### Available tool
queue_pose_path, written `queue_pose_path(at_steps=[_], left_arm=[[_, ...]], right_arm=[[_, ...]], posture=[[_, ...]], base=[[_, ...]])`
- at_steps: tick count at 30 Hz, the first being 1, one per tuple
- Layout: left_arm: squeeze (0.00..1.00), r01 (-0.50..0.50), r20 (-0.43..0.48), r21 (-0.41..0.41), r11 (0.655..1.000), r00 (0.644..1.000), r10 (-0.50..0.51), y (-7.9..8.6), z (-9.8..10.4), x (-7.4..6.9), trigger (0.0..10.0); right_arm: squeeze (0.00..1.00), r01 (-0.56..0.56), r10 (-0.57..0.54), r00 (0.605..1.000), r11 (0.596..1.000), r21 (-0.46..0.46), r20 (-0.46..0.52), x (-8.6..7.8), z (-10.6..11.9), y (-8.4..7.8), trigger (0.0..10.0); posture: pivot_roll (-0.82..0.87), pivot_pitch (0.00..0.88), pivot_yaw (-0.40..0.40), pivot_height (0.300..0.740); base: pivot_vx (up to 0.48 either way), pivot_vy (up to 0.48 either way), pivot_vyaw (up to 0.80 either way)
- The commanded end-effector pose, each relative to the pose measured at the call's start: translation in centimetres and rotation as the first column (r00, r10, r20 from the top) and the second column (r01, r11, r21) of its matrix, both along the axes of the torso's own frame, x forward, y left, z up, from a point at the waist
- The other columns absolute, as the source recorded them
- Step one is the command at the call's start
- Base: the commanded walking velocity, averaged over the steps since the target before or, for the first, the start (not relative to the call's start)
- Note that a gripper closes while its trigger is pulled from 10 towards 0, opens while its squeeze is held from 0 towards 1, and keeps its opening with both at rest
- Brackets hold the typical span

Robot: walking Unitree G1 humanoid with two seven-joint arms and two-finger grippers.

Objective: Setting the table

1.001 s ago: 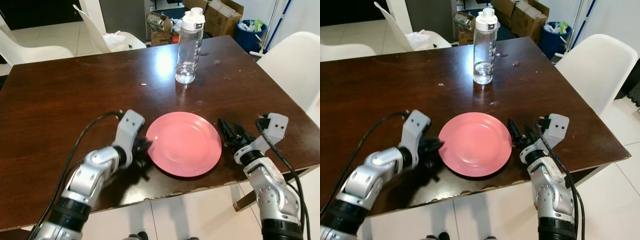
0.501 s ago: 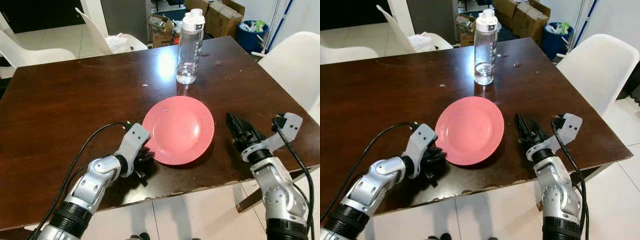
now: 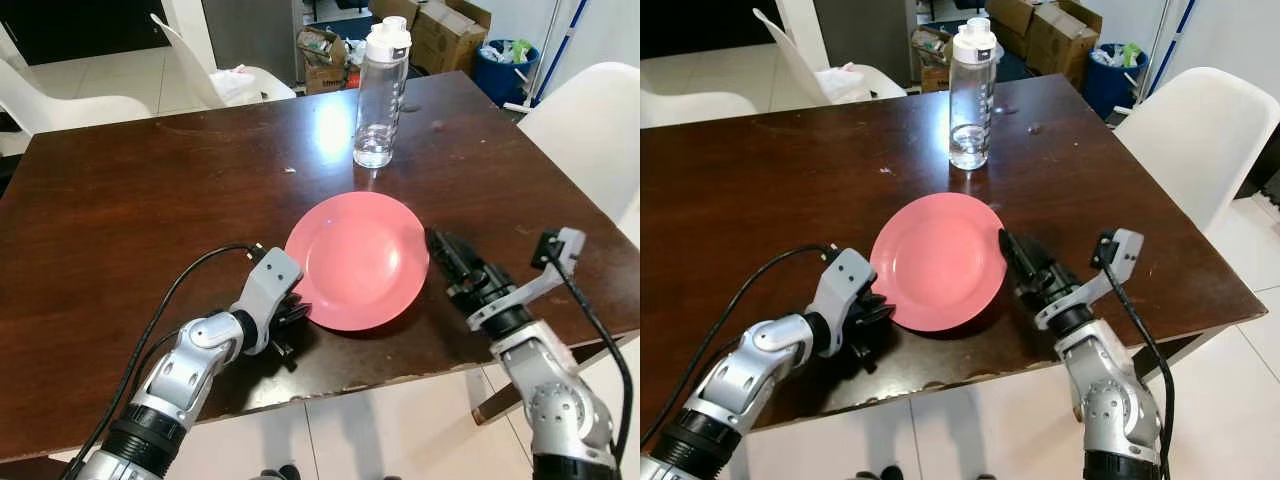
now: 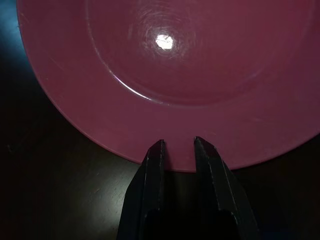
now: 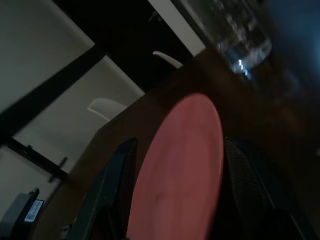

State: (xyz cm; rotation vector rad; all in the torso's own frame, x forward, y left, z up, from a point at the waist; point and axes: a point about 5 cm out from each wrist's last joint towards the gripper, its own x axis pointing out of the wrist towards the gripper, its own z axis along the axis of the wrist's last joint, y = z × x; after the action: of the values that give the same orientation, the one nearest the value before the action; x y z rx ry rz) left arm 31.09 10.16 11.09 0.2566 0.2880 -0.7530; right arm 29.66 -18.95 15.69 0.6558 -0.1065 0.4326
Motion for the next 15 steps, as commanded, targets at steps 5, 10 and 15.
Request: queue_pose_path(at_steps=[5,10,15], left_arm=[[0.00,-0.013,-0.102,0.052,0.999,0.995,0.018,0.8,-2.3,-0.9,10.0],[0.00,-0.014,-0.100,0.050,0.999,0.995,0.019,0.9,-2.3,-0.9,10.0],[0.00,-0.014,-0.093,0.042,0.999,0.996,0.018,0.8,-1.9,-1.0,10.0]], right_arm=[[0.00,0.029,-0.024,0.995,0.998,0.050,-0.096,1.1,-1.8,-0.2,10.0],[0.00,-0.003,0.007,0.995,0.999,0.041,-0.104,2.4,-1.5,0.4,10.0],[0.00,-0.116,0.124,0.981,0.991,0.060,-0.152,3.5,-1.8,1.5,8.0]], posture=[[-0.03,0.097,0.135,0.740],[-0.02,0.099,0.133,0.740],[-0.01,0.101,0.126,0.740]], base=[[0.000,0.000,0.00],[0.000,0.000,0.00],[0.000,0.000,0.00]])
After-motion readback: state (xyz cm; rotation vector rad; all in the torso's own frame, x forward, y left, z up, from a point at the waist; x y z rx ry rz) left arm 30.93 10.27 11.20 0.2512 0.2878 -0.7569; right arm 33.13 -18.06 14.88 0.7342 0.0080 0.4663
